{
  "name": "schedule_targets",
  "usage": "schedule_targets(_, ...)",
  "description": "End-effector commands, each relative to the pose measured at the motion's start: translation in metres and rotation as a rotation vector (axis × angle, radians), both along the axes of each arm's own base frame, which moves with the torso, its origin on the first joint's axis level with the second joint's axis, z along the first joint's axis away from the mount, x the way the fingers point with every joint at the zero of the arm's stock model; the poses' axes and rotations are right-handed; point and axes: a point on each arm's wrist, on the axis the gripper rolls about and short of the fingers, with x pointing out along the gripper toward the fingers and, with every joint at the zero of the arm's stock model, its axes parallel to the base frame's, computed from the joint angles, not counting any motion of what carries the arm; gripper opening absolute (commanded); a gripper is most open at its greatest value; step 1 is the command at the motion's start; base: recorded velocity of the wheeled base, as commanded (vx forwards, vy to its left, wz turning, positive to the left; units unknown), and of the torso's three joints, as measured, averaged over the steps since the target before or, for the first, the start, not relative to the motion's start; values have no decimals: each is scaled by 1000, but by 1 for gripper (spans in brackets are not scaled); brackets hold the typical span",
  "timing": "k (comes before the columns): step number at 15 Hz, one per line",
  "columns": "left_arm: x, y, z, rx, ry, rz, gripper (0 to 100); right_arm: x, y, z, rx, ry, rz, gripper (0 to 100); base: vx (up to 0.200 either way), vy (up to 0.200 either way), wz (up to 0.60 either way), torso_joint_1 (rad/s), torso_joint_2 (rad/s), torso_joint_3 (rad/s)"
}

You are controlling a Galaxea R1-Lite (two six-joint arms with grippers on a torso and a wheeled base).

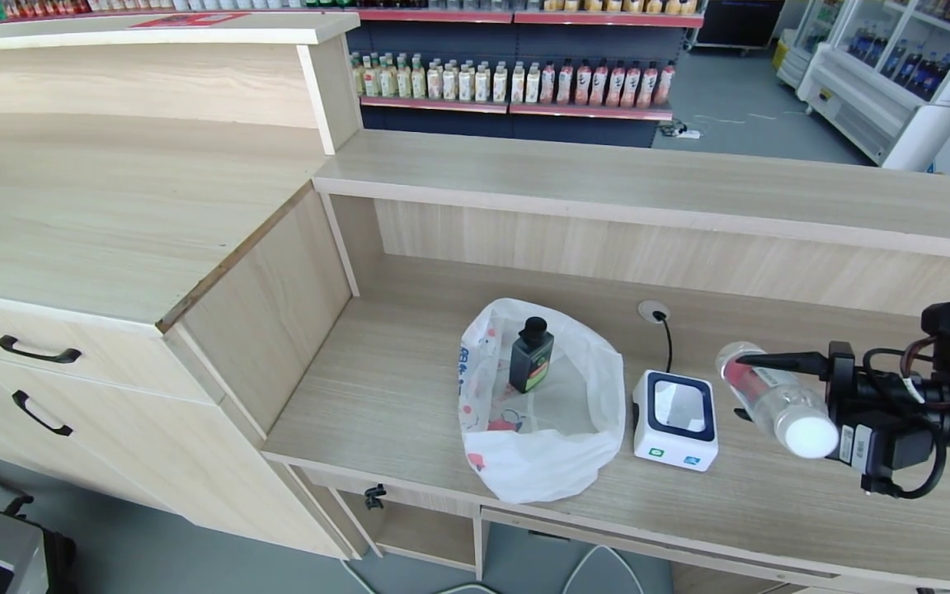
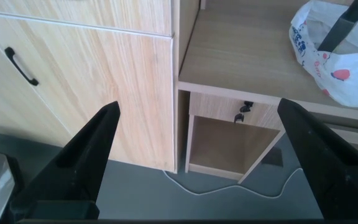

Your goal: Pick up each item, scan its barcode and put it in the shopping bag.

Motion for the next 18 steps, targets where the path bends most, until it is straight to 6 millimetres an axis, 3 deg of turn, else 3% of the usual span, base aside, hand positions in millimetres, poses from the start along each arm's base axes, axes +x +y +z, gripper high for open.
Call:
schedule_targets(1,0,0,0,-2,0,1,100,1,-2,-3,-1,7,-7,0,0,0,0,0,0,0)
schedule_targets(18,0,0,0,0,0,1,100,13,-4,-13,0,25,0,0,0,0,0,0,0,0)
